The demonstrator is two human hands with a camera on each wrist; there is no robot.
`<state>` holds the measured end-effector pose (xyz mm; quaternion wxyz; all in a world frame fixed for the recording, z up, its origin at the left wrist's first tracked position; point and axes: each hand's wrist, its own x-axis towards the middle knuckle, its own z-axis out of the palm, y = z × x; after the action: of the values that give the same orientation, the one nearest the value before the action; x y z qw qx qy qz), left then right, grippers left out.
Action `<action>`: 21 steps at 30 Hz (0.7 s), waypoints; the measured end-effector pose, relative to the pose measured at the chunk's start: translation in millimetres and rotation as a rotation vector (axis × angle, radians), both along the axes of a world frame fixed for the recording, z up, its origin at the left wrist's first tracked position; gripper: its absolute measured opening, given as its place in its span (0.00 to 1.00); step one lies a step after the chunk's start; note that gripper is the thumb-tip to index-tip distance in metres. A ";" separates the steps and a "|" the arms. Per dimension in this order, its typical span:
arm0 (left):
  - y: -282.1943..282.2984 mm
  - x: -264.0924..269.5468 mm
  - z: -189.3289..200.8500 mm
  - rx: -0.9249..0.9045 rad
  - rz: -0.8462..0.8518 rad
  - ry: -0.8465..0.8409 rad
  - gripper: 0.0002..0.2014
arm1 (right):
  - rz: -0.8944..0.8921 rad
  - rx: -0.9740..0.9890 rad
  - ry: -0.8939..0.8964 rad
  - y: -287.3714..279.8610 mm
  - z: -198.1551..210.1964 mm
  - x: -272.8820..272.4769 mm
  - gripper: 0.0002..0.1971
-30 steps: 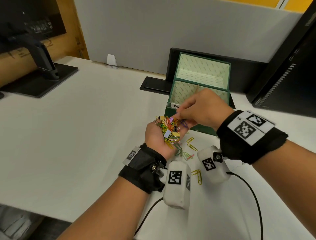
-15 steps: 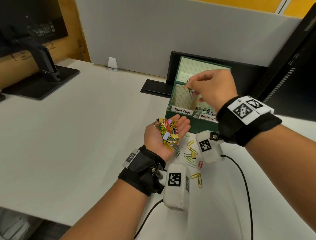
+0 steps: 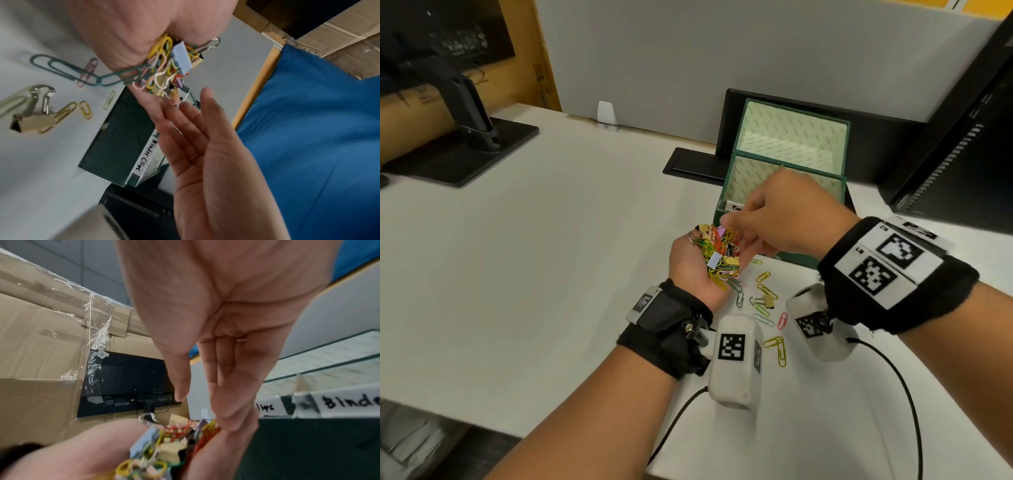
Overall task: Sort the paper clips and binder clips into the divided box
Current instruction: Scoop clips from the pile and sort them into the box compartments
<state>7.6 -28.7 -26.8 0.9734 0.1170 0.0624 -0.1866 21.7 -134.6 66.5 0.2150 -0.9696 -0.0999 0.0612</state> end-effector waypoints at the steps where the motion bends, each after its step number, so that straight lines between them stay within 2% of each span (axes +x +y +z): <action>1: -1.6 -0.9 -0.3 0.016 0.012 -0.003 0.20 | -0.004 -0.034 0.001 2.2 -2.8 0.5 0.21; 4: -3.7 -0.8 -4.4 0.082 0.056 0.035 0.15 | -0.013 -0.114 -0.060 10.7 -10.3 0.1 0.21; 6: -3.6 0.5 -8.4 0.118 0.083 0.053 0.13 | 0.002 -0.085 -0.028 15.6 -14.6 -1.8 0.18; 9: -3.1 0.2 -7.8 0.147 0.090 0.059 0.14 | -0.025 0.045 0.049 19.1 -18.0 -2.6 0.12; 15: -2.8 3.6 -7.7 0.130 0.062 0.012 0.27 | -0.168 0.368 0.216 10.5 -16.9 1.8 0.06; 18: -2.1 4.1 -7.7 0.103 0.046 -0.023 0.27 | -0.188 0.461 0.218 4.5 -14.1 2.6 0.06; 21: -1.5 3.8 -6.6 0.083 0.050 -0.010 0.26 | -0.203 0.473 0.189 -2.2 -11.6 5.8 0.06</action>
<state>11.4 -30.1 -33.4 0.9724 0.1569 0.0680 -0.1588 27.5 -136.8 54.9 0.4488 -0.8875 0.0071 0.1046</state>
